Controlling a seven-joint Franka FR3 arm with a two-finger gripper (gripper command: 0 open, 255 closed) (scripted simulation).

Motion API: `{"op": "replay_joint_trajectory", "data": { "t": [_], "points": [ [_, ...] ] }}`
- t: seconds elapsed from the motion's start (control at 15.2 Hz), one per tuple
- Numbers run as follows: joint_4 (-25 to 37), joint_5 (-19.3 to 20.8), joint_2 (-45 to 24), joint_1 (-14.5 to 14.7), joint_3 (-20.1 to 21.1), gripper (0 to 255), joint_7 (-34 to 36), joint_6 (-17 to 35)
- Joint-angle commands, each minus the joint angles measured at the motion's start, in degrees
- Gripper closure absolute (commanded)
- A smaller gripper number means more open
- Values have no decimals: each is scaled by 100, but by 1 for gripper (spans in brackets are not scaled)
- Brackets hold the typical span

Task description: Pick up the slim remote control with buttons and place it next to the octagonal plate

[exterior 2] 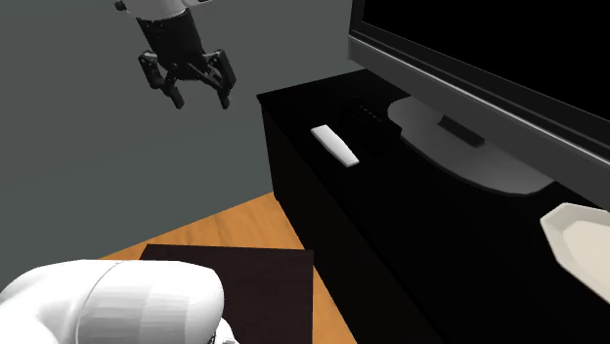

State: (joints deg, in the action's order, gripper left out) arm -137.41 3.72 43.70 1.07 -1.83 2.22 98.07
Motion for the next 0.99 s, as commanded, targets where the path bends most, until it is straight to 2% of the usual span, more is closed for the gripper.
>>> {"op": "replay_joint_trajectory", "data": {
  "t": [0.0,0.53,0.92],
  "points": [
    [0,0,0,0,0,0,0,0],
    [-106,480,-834,-68,-1090,0,-1630,921],
    [217,560,-1862,-4,-1880,0,-2884,1606]
  ]
}}
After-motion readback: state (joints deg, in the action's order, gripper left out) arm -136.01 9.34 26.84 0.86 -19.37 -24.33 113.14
